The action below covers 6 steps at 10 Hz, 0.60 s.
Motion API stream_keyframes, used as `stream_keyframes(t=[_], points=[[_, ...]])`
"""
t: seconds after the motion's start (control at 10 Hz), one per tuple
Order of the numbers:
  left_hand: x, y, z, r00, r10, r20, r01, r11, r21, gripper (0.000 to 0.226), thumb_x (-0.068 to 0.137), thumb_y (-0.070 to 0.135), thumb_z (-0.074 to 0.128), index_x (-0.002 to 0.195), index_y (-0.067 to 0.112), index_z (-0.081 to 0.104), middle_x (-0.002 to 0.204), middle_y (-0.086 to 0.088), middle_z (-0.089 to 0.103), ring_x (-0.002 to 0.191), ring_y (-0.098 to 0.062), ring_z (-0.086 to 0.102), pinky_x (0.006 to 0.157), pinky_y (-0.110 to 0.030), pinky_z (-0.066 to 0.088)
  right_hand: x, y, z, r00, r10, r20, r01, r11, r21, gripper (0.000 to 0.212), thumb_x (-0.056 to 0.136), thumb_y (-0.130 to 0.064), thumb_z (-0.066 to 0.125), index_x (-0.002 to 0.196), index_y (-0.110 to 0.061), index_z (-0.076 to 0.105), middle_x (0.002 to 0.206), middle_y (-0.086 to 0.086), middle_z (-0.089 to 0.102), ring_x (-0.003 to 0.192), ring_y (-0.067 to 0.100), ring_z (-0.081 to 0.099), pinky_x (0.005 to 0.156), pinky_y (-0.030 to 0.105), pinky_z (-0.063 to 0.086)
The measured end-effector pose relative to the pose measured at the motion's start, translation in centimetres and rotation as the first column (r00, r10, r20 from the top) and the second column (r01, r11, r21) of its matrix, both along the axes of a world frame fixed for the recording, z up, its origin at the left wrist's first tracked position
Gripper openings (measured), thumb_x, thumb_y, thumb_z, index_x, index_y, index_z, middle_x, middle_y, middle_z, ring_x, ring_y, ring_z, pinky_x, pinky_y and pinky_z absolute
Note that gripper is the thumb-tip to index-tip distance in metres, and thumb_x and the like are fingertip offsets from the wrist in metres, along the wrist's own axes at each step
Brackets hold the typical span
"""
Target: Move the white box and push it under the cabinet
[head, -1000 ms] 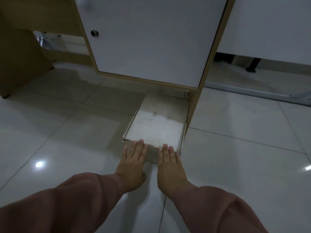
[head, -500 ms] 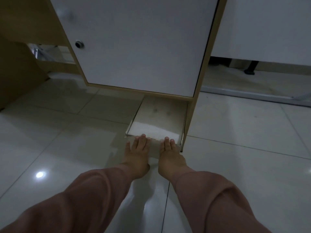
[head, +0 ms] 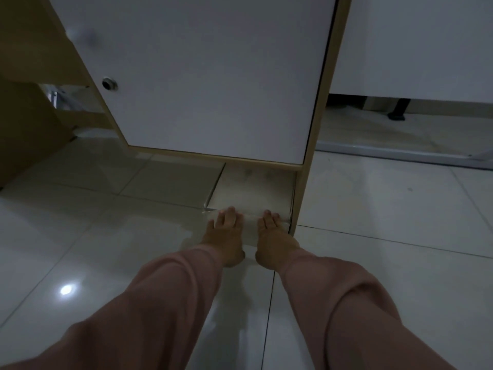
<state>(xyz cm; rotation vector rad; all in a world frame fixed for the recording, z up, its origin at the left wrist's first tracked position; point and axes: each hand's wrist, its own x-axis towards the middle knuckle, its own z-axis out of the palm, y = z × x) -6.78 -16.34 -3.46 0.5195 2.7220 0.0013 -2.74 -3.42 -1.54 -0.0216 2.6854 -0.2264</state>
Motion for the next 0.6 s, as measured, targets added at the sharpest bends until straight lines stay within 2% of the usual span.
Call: stream_keyframes(t=[0.2,0.3,0.4,0.5,0.6], points=[[-1.8,0.9,0.9,1.000,-0.011,0.003,0.011,1.000,-0.026,0.095,0.082,0.039,0.056,0.150,0.014,-0.006,0.161,-0.011,-0.011,0.148,-0.032,-0.007,0.119,-0.049,0.001,-0.9,0.7,0.8,0.996,-0.077,0.034,0.078,0.997,-0.017,0.075,0.096,-0.018,0.042,0.147,0.005,-0.008,0.158,0.021,-0.015,0.147,0.036,-0.011,0.123,0.043,-0.001],[-2.5,1.0,1.8,0.999,-0.024,0.024,0.026,0.998,-0.060,0.093,0.082,0.042,0.053,0.150,0.018,-0.005,0.162,-0.007,-0.009,0.149,-0.027,-0.006,0.119,-0.051,0.000,-1.0,1.2,1.7,0.989,-0.130,0.063,0.136,0.987,-0.089,0.077,0.095,-0.020,0.046,0.148,0.003,-0.005,0.159,0.018,-0.013,0.148,0.034,-0.006,0.123,0.043,0.008],[-2.6,1.3,2.7,0.997,0.006,0.072,-0.001,0.998,-0.062,0.092,0.082,0.045,0.051,0.151,0.021,-0.005,0.162,-0.005,-0.010,0.149,-0.023,-0.005,0.120,-0.052,0.000,-0.5,1.7,2.0,0.988,-0.146,0.057,0.152,0.981,-0.119,0.073,0.094,-0.017,0.046,0.148,0.004,0.001,0.159,0.020,-0.007,0.148,0.033,-0.002,0.123,0.040,0.010],[-1.0,1.3,2.6,0.992,-0.013,0.124,0.021,0.998,-0.060,0.087,0.085,0.042,0.049,0.151,0.019,-0.003,0.162,-0.005,-0.012,0.149,-0.024,-0.006,0.120,-0.050,0.000,1.4,1.8,1.5,0.991,-0.130,0.033,0.133,0.980,-0.146,0.071,0.093,-0.016,0.047,0.148,0.002,0.006,0.159,0.018,-0.003,0.148,0.030,-0.004,0.121,0.036,0.011],[1.1,1.6,2.4,0.990,-0.079,0.120,0.087,0.994,-0.060,0.083,0.088,0.042,0.047,0.150,0.018,-0.002,0.163,-0.005,-0.007,0.149,-0.025,-0.006,0.120,-0.049,0.000,2.8,2.1,1.7,0.985,-0.170,0.035,0.174,0.969,-0.177,0.074,0.093,-0.017,0.047,0.149,-0.003,0.001,0.161,0.010,-0.009,0.148,0.025,-0.009,0.121,0.037,0.012]])
